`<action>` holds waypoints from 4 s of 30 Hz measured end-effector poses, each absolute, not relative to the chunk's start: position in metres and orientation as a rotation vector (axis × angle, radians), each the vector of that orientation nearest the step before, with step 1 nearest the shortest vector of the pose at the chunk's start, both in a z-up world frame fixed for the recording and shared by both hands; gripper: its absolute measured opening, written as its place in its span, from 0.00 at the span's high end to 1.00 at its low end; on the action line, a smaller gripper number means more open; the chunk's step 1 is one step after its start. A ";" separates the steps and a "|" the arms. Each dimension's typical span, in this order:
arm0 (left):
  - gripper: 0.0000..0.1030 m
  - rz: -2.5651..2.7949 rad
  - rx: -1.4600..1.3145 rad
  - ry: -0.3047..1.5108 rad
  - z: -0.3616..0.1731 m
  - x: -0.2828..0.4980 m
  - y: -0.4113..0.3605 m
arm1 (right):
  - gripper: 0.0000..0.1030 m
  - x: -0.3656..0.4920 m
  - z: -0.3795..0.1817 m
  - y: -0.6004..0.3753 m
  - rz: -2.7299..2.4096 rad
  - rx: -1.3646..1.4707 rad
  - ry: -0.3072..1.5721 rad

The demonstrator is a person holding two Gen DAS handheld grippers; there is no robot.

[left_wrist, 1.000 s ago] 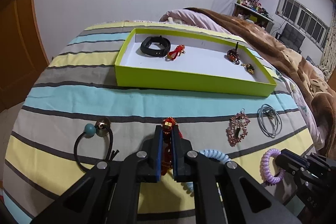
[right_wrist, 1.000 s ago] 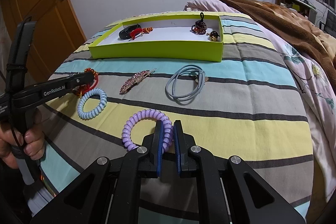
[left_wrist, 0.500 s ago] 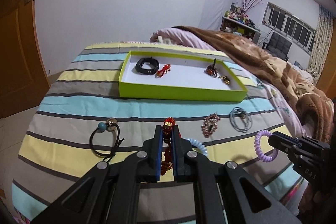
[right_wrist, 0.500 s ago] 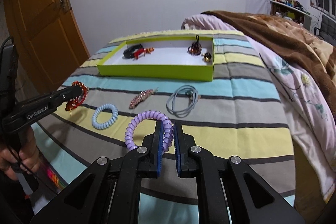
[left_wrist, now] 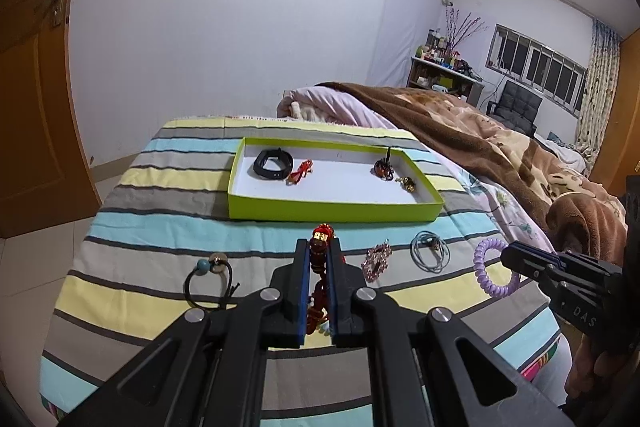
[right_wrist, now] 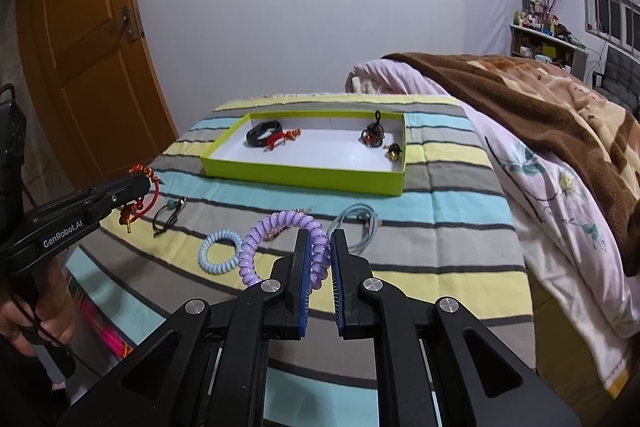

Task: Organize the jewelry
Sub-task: 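Lift and carry the red tassel and lavender coil over the lime-green box with both tools, then open the right tool to drop the lavender coil while the left tool releases the red tassel in the box, then withdraw both tools from the box back over the remaining jewelry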

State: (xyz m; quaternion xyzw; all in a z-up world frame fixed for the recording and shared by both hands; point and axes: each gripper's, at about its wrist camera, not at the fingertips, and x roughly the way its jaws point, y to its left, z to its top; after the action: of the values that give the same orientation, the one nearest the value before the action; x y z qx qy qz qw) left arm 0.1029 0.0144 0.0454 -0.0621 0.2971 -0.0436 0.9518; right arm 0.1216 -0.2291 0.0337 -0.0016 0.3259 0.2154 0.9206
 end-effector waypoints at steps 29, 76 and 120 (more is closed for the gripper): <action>0.92 -0.077 -0.087 0.586 0.057 0.169 0.029 | 0.90 0.191 0.049 -0.213 0.429 -0.045 0.630; 0.92 -0.066 -0.088 0.796 -0.012 0.286 0.049 | 0.90 0.335 -0.027 -0.184 0.375 -0.102 0.853; 0.76 -0.120 -0.087 0.611 0.051 0.098 0.025 | 0.71 0.125 0.040 -0.231 0.455 0.001 0.648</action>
State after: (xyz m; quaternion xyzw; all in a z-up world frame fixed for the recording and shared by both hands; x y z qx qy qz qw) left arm 0.0982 0.0252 0.0507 -0.0430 0.3003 -0.0589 0.9510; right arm 0.1246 -0.2311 0.0405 0.0007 0.3154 0.2214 0.9228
